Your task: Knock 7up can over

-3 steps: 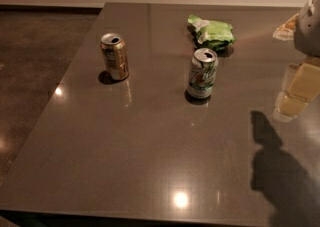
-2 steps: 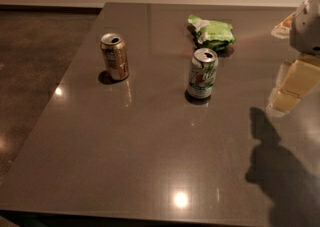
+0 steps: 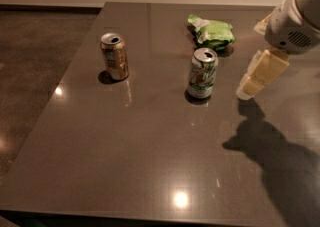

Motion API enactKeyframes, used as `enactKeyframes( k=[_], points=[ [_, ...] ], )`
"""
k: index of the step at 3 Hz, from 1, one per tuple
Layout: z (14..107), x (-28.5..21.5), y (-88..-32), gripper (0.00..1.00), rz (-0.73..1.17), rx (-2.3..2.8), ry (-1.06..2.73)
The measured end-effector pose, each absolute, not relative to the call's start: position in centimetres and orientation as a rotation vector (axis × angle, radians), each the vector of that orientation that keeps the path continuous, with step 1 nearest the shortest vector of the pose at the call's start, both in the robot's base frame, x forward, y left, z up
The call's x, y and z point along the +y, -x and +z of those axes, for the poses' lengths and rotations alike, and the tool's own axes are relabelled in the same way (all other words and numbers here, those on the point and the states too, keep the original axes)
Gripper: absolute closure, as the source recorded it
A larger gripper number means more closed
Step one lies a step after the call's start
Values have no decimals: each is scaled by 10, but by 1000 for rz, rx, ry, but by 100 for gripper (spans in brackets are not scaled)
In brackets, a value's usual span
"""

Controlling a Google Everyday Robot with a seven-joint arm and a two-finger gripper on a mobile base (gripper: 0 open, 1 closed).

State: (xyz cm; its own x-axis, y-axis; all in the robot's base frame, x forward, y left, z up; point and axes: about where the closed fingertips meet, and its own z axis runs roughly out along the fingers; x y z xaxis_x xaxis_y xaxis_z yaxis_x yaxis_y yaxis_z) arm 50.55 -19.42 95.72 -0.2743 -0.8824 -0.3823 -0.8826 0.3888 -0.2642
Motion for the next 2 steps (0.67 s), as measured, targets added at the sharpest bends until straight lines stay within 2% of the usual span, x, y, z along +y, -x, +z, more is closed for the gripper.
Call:
enactKeyframes(
  k=[2],
  points=[
    [935, -163, -555, 0, 125, 2124, 1433]
  ],
)
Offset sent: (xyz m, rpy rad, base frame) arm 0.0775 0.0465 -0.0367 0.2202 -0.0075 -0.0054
